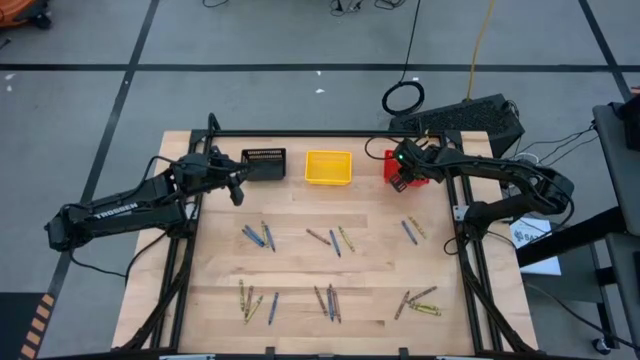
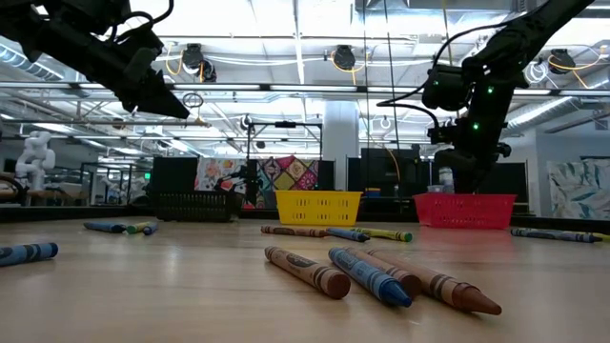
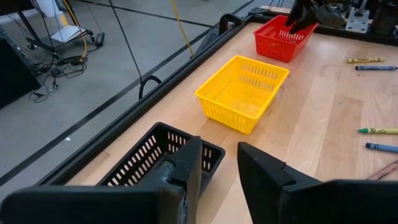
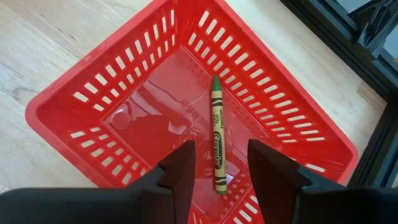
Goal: Sort crayons
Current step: Put the blue crayon into the black bin
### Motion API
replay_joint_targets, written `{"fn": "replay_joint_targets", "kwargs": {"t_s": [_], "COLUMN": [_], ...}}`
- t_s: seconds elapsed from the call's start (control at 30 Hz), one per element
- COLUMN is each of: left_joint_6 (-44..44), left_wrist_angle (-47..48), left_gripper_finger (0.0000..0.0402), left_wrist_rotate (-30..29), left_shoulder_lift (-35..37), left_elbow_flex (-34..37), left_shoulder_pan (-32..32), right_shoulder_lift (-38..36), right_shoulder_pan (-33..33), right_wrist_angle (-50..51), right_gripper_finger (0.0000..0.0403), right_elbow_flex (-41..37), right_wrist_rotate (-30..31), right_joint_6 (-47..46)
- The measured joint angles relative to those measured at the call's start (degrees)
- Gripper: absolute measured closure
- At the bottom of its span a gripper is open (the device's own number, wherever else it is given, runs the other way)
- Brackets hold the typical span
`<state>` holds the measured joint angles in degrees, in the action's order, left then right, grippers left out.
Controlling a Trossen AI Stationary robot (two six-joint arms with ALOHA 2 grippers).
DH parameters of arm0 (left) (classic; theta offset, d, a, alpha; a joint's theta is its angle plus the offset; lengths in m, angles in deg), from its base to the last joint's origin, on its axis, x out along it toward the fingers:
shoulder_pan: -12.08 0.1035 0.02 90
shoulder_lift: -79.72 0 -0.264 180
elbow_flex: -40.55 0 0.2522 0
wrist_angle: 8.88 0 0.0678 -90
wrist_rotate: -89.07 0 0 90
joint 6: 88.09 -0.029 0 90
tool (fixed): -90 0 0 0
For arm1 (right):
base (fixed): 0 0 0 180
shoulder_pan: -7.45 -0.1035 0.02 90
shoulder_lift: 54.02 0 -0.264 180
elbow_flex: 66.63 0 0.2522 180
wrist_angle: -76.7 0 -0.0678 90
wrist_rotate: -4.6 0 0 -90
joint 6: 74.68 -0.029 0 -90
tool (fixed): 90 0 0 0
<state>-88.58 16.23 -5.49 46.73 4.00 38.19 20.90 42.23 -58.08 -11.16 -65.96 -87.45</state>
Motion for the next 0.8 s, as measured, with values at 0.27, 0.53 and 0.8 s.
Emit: {"fn": "replay_joint_targets", "kwargs": {"t_s": [0.27,0.53,0.8], "left_joint_6": [4.45,6.25,9.15], "left_wrist_angle": [2.64,5.42,13.96], "left_gripper_finger": [0.0283,0.0283,0.0283], "left_wrist_rotate": [0.05,2.99,2.19], "left_shoulder_lift": [0.00,-0.41,-8.33], "left_elbow_flex": [0.00,0.00,-5.21], "left_shoulder_pan": [0.00,-3.49,-10.33], "right_shoulder_lift": [0.00,0.00,-0.02], "right_shoulder_pan": [0.00,-0.02,-0.02], "right_wrist_angle": [-0.45,-1.41,-1.27], "right_gripper_finger": [0.0268,0.0268,0.0268], "right_elbow_flex": [0.00,0.63,4.53], "right_wrist_rotate": [0.00,-0.02,-0.02], "right_joint_6": [-0.02,-0.02,0.02]}}
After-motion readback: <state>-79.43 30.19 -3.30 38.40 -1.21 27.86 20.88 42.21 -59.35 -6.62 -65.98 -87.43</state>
